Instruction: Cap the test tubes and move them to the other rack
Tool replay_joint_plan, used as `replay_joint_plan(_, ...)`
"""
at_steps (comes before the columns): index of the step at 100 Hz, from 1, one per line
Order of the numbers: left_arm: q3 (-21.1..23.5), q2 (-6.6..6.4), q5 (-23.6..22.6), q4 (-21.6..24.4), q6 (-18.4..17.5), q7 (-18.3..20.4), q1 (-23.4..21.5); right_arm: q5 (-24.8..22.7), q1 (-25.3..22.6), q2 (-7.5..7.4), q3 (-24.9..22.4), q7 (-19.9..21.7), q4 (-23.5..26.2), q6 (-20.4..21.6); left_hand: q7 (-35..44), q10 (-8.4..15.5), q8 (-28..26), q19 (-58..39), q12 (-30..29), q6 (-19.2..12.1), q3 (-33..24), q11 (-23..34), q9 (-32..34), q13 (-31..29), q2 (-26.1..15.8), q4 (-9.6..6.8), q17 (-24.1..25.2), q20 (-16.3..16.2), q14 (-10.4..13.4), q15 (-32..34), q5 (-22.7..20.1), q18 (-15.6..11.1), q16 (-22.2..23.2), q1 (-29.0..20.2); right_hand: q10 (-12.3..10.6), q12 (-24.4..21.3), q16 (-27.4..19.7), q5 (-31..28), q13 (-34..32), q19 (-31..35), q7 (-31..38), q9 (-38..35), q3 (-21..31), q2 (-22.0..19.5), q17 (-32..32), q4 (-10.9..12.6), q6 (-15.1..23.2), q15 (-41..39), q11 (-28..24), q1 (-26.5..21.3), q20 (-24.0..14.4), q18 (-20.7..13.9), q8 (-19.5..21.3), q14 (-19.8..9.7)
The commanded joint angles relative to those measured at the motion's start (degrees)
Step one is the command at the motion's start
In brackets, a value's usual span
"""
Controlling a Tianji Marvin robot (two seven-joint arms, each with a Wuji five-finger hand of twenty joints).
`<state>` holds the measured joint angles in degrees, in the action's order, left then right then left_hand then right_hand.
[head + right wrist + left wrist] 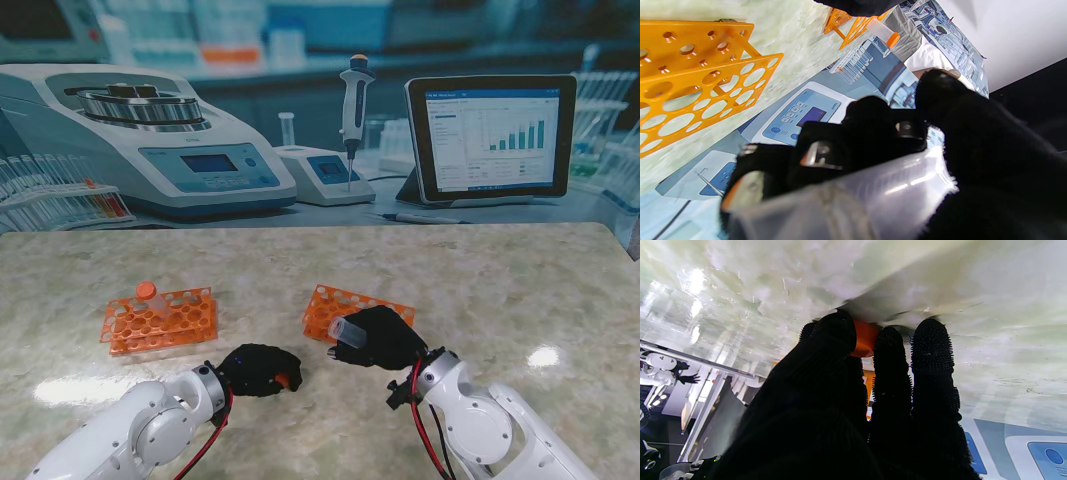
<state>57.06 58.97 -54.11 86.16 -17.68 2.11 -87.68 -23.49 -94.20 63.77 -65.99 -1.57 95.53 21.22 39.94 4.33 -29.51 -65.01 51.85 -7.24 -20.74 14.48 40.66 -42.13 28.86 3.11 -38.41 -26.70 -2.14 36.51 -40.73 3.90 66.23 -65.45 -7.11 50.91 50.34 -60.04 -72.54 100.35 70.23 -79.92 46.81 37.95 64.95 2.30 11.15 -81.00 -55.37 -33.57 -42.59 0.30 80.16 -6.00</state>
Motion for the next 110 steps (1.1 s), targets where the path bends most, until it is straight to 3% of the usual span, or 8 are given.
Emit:
replay_joint_plan(1, -0.61, -0.52, -0.57, -3.21, 0.45, 1.47, -1.29, 0.07, -0.58, 0.19, 0.0, 0.01, 0.39, 0.0, -1.14, -6.09, 2.04, 5.51, -1.78, 4.91, -4.2, 4.02, 3.27, -1.78, 2.7, 0.07, -2.19, 7.65, -2.03, -5.19, -2.53, 1.13, -3.05, -7.64, 1.02, 1.07, 2.72, -3.01, -3.48, 11.98, 3.93, -2.62, -0.53, -0.41, 3.44, -1.1, 3.27, -10.93, -0.24, -3.15, -0.5, -3.07, 3.51, -10.34)
replay_joint_plan(32, -0.15, -0.44, -0.44, -2.93, -0.54, 1.15, -1.06, 0.16, -0.69, 0.21, -0.14, -0.05, 0.45, 0.03, -1.7, -7.05, 2.54, 6.85, -3.37, 6.07, -4.72, 3.79, 2.42, -1.72, 2.5, 0.58, -1.91, 8.35, -2.49, -6.54, -3.12, 1.13, -3.0, -8.22, 0.96, 1.1, 2.72, -2.99, -3.48, 11.98, 3.84, -2.64, -0.64, -0.45, 3.44, -1.33, 3.4, -10.93, -0.16, -3.07, -0.49, -3.07, 3.56, -10.34)
replay_joint_plan(37, -0.08, -0.43, -0.41, -2.85, -0.66, 1.2, -1.01, 0.23, -0.66, 0.22, -0.12, -0.04, 0.43, 0.01, -2.15, -7.22, 2.76, 6.97, -4.85, 6.49, -6.06, 4.31, 2.01, -1.89, 3.12, 1.36, -1.75, 8.54, -2.62, -7.32, -3.5, 1.47, -2.54, -8.5, 0.95, 1.12, 2.72, -2.99, -3.48, 11.98, 3.84, -2.64, -0.68, -0.48, 3.44, -1.38, 3.4, -10.93, -0.17, -3.06, -0.49, -3.07, 3.56, -10.34)
replay_joint_plan(110, 0.3, -0.11, -0.34, -0.67, -1.47, 0.74, 0.02, 0.62, -0.31, 0.26, 0.13, 0.0, 0.11, 0.01, -0.7, -8.14, 2.46, 7.64, -5.43, 7.48, -6.34, 4.03, 2.57, -3.0, 2.77, 1.23, -2.35, 8.5, -3.73, -9.27, -5.9, 1.88, -1.64, -8.52, 0.97, 1.14, 2.72, -2.86, -3.48, 11.96, 3.66, -2.62, -0.9, -0.64, 3.43, -1.85, 3.71, -10.93, -0.04, -2.99, -0.47, -3.08, 3.63, -10.34)
